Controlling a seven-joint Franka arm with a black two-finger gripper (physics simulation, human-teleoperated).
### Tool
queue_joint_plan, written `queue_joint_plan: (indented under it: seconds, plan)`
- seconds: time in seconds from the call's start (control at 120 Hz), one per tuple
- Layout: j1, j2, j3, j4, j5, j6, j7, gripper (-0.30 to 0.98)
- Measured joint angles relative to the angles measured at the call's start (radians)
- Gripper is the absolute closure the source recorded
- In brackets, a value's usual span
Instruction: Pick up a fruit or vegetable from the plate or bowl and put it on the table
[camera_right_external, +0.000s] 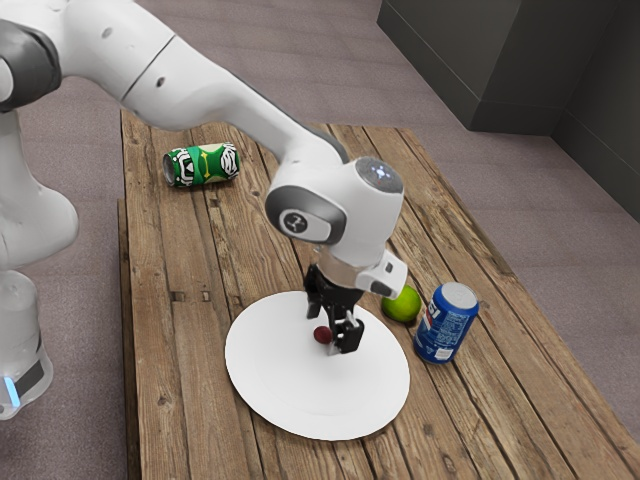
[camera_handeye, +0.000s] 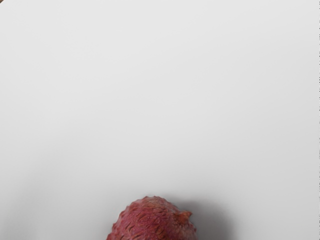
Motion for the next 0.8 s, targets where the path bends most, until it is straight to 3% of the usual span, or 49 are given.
queue_joint_plan:
  seconds: [0.408, 0.8]
  plan:
    - [0.022, 0.021, 0.002, 0.005, -0.039, 0.009, 0.008, 0.45]
    - [0.032, 0.020, 0.008, 0.040, -0.038, -0.011, 0.026, 0.54]
